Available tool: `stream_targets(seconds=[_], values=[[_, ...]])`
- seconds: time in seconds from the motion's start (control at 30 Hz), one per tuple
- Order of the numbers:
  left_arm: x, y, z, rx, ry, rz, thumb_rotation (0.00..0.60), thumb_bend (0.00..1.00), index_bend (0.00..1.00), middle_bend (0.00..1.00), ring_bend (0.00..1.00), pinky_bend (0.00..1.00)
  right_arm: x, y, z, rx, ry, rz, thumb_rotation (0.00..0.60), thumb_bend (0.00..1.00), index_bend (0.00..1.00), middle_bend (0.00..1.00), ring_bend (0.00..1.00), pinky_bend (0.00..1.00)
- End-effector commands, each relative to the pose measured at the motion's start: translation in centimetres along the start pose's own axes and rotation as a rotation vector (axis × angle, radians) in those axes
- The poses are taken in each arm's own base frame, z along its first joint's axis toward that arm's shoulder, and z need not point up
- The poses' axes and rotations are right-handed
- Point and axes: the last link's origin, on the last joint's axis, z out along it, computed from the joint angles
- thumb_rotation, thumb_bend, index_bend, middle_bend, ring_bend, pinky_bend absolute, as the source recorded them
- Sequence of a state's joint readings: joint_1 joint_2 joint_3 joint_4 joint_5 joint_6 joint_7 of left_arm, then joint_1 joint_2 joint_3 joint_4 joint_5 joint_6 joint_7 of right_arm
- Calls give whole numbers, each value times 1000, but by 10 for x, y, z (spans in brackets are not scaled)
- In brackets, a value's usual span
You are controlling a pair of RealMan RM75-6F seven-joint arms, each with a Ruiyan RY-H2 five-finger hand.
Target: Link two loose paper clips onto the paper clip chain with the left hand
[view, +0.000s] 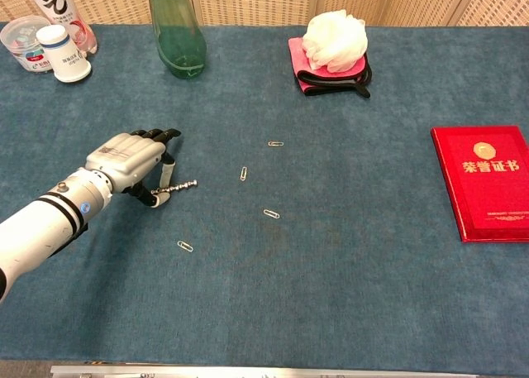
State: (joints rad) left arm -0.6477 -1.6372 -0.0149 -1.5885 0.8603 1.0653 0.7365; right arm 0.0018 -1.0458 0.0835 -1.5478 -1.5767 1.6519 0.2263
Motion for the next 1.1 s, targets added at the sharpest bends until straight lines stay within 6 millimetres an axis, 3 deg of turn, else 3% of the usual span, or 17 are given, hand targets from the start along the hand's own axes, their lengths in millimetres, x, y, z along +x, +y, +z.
stream_targets(seconds=[0.03,0.5,1.1], values=[[0,0,0,1,0,1,600,315,563,0,0,84,0,0,0,0,0,1,600,302,128,143,84,290],[8,-3,-12,3,14,25,600,317,569,0,0,84,1,0,-1,4,4,1,600,302,128,143,84,290],[28,-1,-48,-29,57,117,600,317,575,0,0,84,1,0,-1,5,2,2,600,302,128,143,84,290]])
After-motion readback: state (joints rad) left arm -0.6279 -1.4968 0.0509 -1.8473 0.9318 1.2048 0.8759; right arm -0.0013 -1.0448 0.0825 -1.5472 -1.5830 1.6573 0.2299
